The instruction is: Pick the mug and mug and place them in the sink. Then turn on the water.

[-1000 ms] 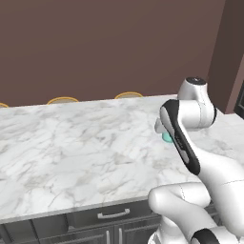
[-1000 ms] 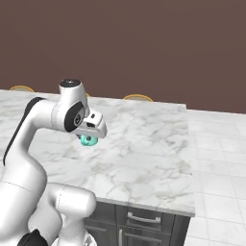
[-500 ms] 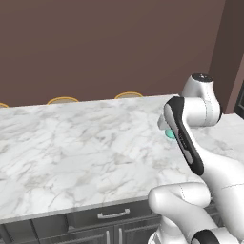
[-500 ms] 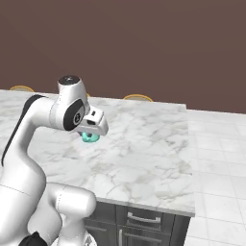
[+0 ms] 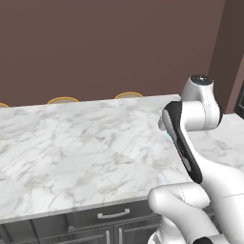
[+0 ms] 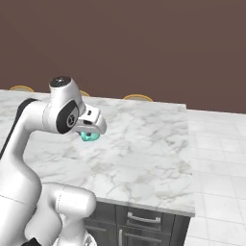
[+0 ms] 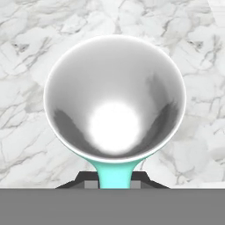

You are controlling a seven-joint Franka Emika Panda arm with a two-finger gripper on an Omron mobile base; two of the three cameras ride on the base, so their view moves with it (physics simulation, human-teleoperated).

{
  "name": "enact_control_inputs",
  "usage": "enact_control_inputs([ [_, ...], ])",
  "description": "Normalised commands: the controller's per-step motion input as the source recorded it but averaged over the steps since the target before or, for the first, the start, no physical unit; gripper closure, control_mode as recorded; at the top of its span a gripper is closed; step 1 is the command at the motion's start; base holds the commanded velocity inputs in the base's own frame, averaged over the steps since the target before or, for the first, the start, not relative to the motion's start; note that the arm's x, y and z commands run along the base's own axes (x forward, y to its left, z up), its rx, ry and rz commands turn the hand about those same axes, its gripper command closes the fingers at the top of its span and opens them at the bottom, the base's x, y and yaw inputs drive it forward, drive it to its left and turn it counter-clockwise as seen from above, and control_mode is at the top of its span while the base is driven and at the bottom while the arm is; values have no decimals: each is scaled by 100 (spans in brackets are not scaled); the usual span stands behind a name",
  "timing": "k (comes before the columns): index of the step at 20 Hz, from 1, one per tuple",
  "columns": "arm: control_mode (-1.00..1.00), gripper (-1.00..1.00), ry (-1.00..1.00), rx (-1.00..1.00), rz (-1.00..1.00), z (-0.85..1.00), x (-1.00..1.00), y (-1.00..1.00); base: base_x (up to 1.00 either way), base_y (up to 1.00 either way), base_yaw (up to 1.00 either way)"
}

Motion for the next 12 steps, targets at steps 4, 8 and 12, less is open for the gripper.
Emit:
enact_control_inputs([
  [4,-100,100,-1,-1,0,18,-3,-3,0,0,0],
  [8,-100,100,0,0,0,22,-9,-13,0,0,0],
  [12,-100,100,0,0,0,9,-16,-19,0,0,0],
])
